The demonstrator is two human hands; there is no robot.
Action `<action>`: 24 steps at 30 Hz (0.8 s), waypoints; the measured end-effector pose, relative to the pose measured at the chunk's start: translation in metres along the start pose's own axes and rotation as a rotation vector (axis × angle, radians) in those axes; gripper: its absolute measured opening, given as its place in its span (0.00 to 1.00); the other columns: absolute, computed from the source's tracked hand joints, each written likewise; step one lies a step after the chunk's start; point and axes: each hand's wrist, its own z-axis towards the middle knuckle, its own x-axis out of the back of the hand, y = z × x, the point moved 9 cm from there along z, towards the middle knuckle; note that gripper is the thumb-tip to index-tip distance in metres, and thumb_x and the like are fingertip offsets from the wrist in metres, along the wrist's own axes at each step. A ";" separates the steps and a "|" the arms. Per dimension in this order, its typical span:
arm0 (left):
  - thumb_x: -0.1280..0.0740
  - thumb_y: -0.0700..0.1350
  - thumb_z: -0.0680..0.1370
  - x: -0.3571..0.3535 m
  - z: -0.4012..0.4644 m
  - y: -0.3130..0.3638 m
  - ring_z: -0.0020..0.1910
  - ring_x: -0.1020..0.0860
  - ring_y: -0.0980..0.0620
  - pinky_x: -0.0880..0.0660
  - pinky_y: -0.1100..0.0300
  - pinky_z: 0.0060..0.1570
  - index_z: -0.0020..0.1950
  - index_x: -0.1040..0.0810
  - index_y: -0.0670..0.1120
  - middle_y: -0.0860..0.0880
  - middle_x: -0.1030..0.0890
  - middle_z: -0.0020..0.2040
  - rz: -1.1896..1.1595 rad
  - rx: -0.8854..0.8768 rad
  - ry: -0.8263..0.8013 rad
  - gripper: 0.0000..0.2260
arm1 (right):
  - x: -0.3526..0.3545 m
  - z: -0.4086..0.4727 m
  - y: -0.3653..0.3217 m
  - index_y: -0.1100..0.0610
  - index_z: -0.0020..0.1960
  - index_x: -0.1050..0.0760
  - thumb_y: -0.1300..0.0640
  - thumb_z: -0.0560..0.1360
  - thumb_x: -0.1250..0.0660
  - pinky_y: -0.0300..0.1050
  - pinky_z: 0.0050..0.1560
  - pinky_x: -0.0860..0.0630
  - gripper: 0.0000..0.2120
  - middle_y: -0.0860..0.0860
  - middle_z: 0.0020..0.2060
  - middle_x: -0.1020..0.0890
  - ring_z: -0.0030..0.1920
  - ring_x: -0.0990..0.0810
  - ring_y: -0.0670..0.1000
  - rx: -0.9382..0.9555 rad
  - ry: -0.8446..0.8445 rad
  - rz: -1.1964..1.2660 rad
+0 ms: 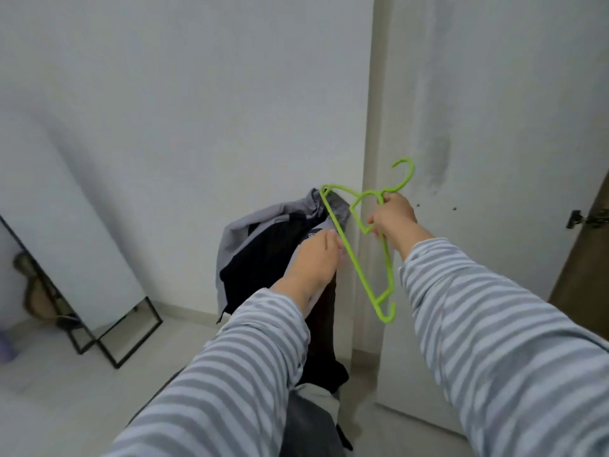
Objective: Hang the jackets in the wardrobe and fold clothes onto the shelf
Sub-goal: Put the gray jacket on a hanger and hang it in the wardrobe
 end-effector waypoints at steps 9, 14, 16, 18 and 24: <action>0.43 0.42 0.80 0.023 0.063 -0.071 0.45 0.21 0.48 0.29 0.61 0.45 0.46 0.26 0.44 0.46 0.19 0.43 0.028 0.178 0.152 0.08 | -0.037 0.029 0.004 0.50 0.62 0.28 0.56 0.79 0.43 0.50 0.59 0.26 0.13 0.57 0.59 0.22 0.58 0.22 0.60 0.094 -0.083 -0.060; 0.41 0.42 0.79 0.005 0.137 -0.096 0.57 0.26 0.44 0.31 0.56 0.53 0.53 0.24 0.43 0.43 0.22 0.55 0.215 0.202 0.239 0.08 | -0.056 0.090 0.023 0.48 0.61 0.28 0.51 0.80 0.45 0.49 0.55 0.30 0.12 0.56 0.60 0.23 0.59 0.24 0.59 0.202 -0.181 -0.221; 0.41 0.45 0.80 -0.029 0.212 -0.119 0.63 0.31 0.44 0.31 0.50 0.59 0.58 0.26 0.45 0.45 0.26 0.61 0.379 0.227 0.266 0.10 | -0.077 0.167 0.043 0.47 0.61 0.29 0.48 0.81 0.45 0.47 0.50 0.32 0.12 0.55 0.59 0.22 0.58 0.24 0.59 0.216 -0.220 -0.359; 0.45 0.48 0.81 -0.033 0.221 -0.128 0.65 0.32 0.45 0.33 0.49 0.61 0.61 0.27 0.48 0.47 0.27 0.63 0.527 0.214 0.245 0.12 | -0.088 0.168 0.045 0.47 0.59 0.29 0.46 0.81 0.45 0.47 0.47 0.33 0.12 0.55 0.57 0.21 0.57 0.23 0.60 0.262 -0.255 -0.443; 0.52 0.48 0.83 -0.049 0.232 -0.136 0.54 0.27 0.41 0.31 0.46 0.52 0.49 0.27 0.46 0.45 0.23 0.51 0.710 0.165 0.172 0.15 | -0.103 0.175 0.042 0.48 0.52 0.29 0.38 0.78 0.46 0.46 0.43 0.32 0.16 0.55 0.51 0.18 0.51 0.21 0.60 0.365 -0.214 -0.472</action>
